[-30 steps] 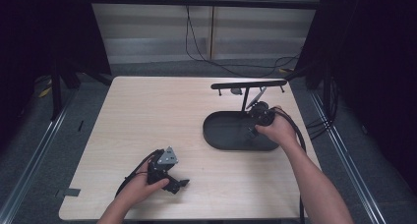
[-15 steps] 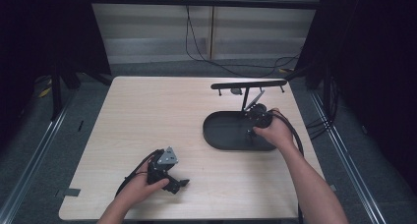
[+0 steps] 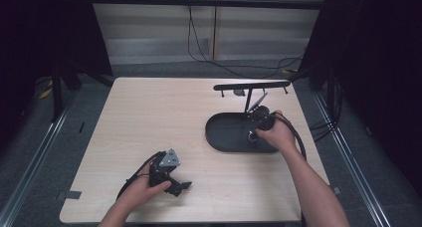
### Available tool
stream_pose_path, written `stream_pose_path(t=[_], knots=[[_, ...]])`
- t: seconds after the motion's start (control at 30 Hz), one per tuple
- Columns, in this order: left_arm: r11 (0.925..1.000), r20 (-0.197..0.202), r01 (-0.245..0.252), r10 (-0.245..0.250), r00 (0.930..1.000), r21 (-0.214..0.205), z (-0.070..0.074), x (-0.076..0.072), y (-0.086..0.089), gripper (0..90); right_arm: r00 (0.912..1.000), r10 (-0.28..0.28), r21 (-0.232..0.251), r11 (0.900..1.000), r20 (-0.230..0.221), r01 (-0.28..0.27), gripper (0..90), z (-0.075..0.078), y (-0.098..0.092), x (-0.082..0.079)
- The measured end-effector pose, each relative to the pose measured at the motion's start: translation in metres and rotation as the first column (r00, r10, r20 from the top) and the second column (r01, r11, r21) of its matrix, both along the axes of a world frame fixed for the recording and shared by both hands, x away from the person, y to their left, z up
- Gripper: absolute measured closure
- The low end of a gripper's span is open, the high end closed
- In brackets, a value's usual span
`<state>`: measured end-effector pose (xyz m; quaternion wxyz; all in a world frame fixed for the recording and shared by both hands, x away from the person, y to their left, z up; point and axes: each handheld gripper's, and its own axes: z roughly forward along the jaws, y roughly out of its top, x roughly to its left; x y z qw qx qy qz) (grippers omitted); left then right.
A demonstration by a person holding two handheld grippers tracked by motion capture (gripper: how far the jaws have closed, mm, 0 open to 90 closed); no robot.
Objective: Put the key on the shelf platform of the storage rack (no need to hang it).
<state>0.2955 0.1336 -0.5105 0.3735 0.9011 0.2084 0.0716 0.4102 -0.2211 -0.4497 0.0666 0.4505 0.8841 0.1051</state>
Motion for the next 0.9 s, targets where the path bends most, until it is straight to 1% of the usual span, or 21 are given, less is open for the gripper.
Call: stream_pose_path(t=[0.13,0.2,0.37,0.4,0.43,0.47,0.5,0.57,0.63,0.67,0.7,0.73,0.77,0.8,0.83,0.9], knots=[[1.0,0.0,-0.001,0.001,1.0,0.0,0.0,0.0,0.0,0.0,1.0,-0.006,0.001,1.0,-0.006,0.006,82.0,-0.0016,-0.0004,0.0],[1.0,0.0,-0.001,0.001,1.0,0.0,0.0,-0.0001,0.0,0.0,1.0,0.004,0.0,1.0,-0.001,-0.004,82.0,-0.0026,-0.0008,0.0005],[1.0,0.0,0.0,0.0,1.0,0.0,0.0,0.0,0.0,0.0,0.9998,-0.018,0.005,0.9998,-0.006,0.018,81.8,-0.0018,-0.0001,0.0],[1.0,0.0,0.0,0.0,1.0,0.0,0.0,0.0,0.0,0.0,1.0,-0.008,0.004,1.0,-0.001,0.008,81.7,-0.0019,-0.0008,0.0005],[1.0,0.0,0.0,0.0,1.0,0.0,0.0,0.0,0.0,0.0,0.9999,-0.012,0.006,0.9999,-0.004,0.012,81.6,-0.0022,-0.0004,0.0002],[1.0,-0.001,0.001,-0.001,1.0,0.0,0.0,0.0,0.0,0.0,1.0,-0.002,0.006,1.0,-0.001,0.002,80.6,-0.0026,-0.0008,0.0006],[1.0,-0.001,0.001,-0.001,1.0,0.0,0.0,0.0,0.0,0.0,0.9999,-0.01,0.009,0.9999,-0.006,0.01,79.7,-0.0025,-0.0007,0.0004],[1.0,0.0,0.0,0.0,1.0,0.0,0.0,0.0,0.0,0.0,1.0,-0.001,0.012,0.9999,-0.007,0.001,79.3,-0.0019,-0.0009,0.0002],[1.0,0.0,0.0,0.0,1.0,0.001,0.0,0.0,0.0,0.0,0.9999,-0.005,0.02,0.9998,-0.01,0.005,77.9,-0.0005,-0.0007,-0.0007],[1.0,-0.001,0.001,-0.001,1.0,0.0,0.0,0.0,0.0,0.0,1.0,0.008,0.027,0.9996,-0.004,-0.008,77.1,-0.0008,-0.0019,-0.0005],[1.0,0.0,0.0,0.0,1.0,0.0,0.0,0.0,0.0,0.0,0.9999,-0.001,0.032,0.9995,-0.011,0.001,76.7,0.0002,-0.0015,-0.0015],[1.0,0.0,0.0,0.0,1.0,0.0,0.0,0.0,0.0,0.0,0.9999,-0.004,0.026,0.9996,-0.014,0.004,76.6,0.0012,-0.0014,-0.0022],[1.0,-0.001,0.001,-0.001,1.0,0.0,0.0,0.0,0.0,0.0,0.9999,-0.002,0.032,0.9995,-0.011,0.002,76.3,0.0013,-0.0019,-0.0027],[1.0,-0.001,0.001,-0.001,1.0,-0.001,0.0,0.0,0.0,0.0,0.9998,-0.006,0.036,0.9993,-0.019,0.007,75.7,0.002,-0.002,-0.0033],[1.0,0.0,0.0,0.0,1.0,0.0,0.0,0.0,0.0,0.0,0.9999,0.0,0.035,0.9994,-0.012,0.0,74.5,0.0026,-0.0027,-0.0036],[1.0,0.0,0.0,0.0,1.0,0.0,0.0,0.0,0.0,0.0,0.9999,-0.007,0.043,0.999,-0.012,0.008,73.5,0.0047,-0.0032,-0.0051]])
